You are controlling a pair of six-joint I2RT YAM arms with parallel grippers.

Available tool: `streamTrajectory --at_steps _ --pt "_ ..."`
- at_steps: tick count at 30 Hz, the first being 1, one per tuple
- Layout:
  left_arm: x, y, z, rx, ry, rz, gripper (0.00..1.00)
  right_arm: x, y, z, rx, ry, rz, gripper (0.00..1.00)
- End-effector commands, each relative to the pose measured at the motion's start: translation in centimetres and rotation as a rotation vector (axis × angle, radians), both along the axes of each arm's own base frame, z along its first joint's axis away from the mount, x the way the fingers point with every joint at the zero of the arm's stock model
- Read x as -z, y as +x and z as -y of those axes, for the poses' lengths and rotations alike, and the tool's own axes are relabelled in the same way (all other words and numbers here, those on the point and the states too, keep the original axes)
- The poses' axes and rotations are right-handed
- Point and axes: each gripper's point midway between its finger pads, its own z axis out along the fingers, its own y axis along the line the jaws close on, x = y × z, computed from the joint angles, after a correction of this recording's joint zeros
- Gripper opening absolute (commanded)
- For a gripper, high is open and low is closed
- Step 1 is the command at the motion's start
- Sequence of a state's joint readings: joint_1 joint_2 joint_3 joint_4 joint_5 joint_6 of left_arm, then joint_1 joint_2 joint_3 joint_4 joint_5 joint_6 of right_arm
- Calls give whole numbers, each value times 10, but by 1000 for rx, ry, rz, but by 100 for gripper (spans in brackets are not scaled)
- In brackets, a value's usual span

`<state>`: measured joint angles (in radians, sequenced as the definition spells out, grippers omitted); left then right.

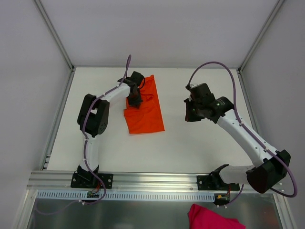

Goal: Fold and stack the t-shirts
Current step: Fold the folded rectangular tshirt in 1/3 of the way

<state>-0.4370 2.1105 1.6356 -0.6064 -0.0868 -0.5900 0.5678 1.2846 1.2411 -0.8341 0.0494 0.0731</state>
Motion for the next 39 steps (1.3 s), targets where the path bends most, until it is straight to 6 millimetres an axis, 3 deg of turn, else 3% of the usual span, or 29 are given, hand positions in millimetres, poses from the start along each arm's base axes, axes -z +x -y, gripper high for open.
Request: streamTrajectory --at_steps 1,5,10,15,18,19,20,21,25,26,27,28,30,31,33,37,39 --pt "-7 13 1 -32 26 23 0 -29 -5 -17 -118 84 45 1" --pt "-23 34 15 -14 -18 73 0 -20 -9 -33 -207 138 25 1" --pt "-73 49 21 -21 -58 218 0 10 -13 -42 -260 136 -51 1" --pt "-90 39 14 -7 -44 226 0 27 -14 -60 -272 199 -134 4" --pt "-92 12 -6 -87 -2 196 0 41 -4 -71 -279 207 -166 9" --pt "-111 1 -9 -127 -29 225 0 54 -1 -75 -288 190 -206 12" --pt "-92 -18 -17 -135 -17 196 0 58 3 -78 -295 188 -217 15" --pt "-104 -28 -18 -144 -47 224 0 57 11 -82 -296 184 -216 26" --pt "-70 -73 -29 -210 -55 98 1 79 31 -95 -257 168 -271 47" --pt "-55 -89 -34 -209 -42 43 7 87 33 -98 -228 172 -299 48" --pt "-54 -96 -34 -209 -53 37 17 88 37 -102 -225 175 -299 49" --pt "-41 -112 -37 -217 -58 -7 37 91 39 -102 -218 168 -301 49" --pt "-44 -116 -30 -218 -127 20 53 100 47 -104 -206 157 -310 49" --pt "-33 -126 -31 -219 -130 -8 64 103 50 -105 -202 148 -312 49" --pt "-26 -132 -23 -208 -179 -32 69 114 55 -108 -195 139 -328 48" --pt "-2 -153 -24 -202 -209 -73 70 114 66 -118 -199 150 -309 48" --pt "-4 -156 -24 -195 -226 -57 70 117 67 -117 -192 142 -313 48"
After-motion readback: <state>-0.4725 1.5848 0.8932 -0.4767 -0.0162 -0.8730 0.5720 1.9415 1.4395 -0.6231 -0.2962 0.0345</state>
